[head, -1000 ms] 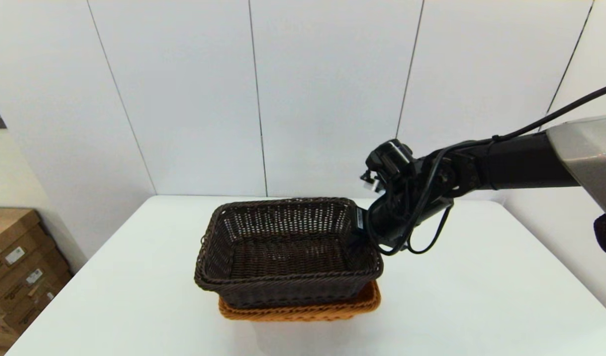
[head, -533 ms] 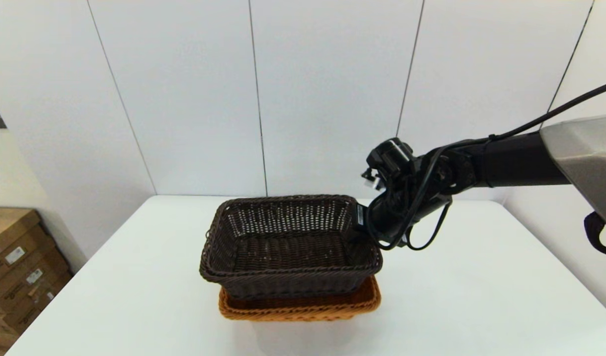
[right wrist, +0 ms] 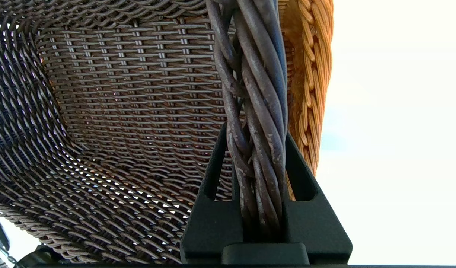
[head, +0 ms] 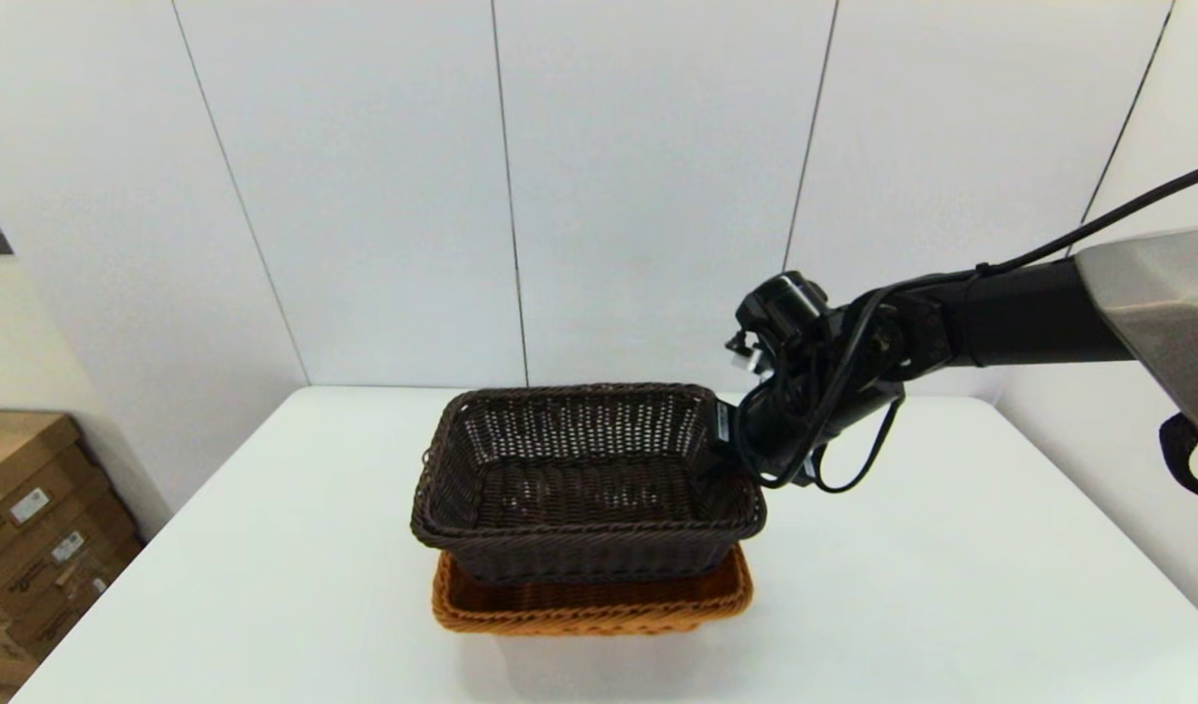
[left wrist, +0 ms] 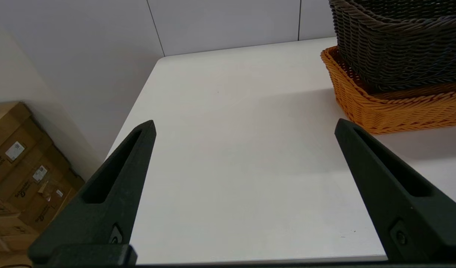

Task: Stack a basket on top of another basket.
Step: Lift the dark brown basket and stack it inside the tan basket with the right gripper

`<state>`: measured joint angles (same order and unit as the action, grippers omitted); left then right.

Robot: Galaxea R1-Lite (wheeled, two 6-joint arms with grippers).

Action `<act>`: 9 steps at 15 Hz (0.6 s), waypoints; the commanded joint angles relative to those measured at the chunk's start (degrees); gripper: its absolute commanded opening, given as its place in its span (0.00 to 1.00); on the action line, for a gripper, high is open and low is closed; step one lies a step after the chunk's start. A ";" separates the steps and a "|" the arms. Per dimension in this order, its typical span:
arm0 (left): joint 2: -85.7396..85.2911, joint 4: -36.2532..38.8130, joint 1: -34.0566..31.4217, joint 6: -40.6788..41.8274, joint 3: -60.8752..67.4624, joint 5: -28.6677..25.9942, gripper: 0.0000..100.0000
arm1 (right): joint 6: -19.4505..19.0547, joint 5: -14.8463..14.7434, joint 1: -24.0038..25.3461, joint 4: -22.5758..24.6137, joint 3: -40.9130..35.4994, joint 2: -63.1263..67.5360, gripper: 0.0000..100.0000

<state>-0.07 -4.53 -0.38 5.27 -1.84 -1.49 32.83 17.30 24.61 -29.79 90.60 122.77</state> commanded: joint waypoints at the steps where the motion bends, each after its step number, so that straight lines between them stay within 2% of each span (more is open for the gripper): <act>1: 0.07 -0.04 -0.06 0.09 0.00 -0.01 1.00 | 0.22 0.10 0.00 -0.18 -0.07 -0.16 0.00; 7: 0.07 -0.04 -0.06 0.01 0.00 -0.01 1.00 | 0.04 0.02 0.00 -0.18 -1.30 -0.25 0.00; 8: 0.07 -0.04 -0.06 0.01 0.00 -0.01 1.00 | -0.05 0.02 0.00 -0.18 -1.39 -0.16 1.00; 9: 0.07 -0.04 -0.06 0.01 0.00 -0.01 1.00 | -0.22 0.02 0.00 -0.09 -1.39 -0.16 1.00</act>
<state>-0.07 -4.55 -0.40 5.27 -1.84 -1.48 32.60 17.27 24.61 -29.73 89.38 122.65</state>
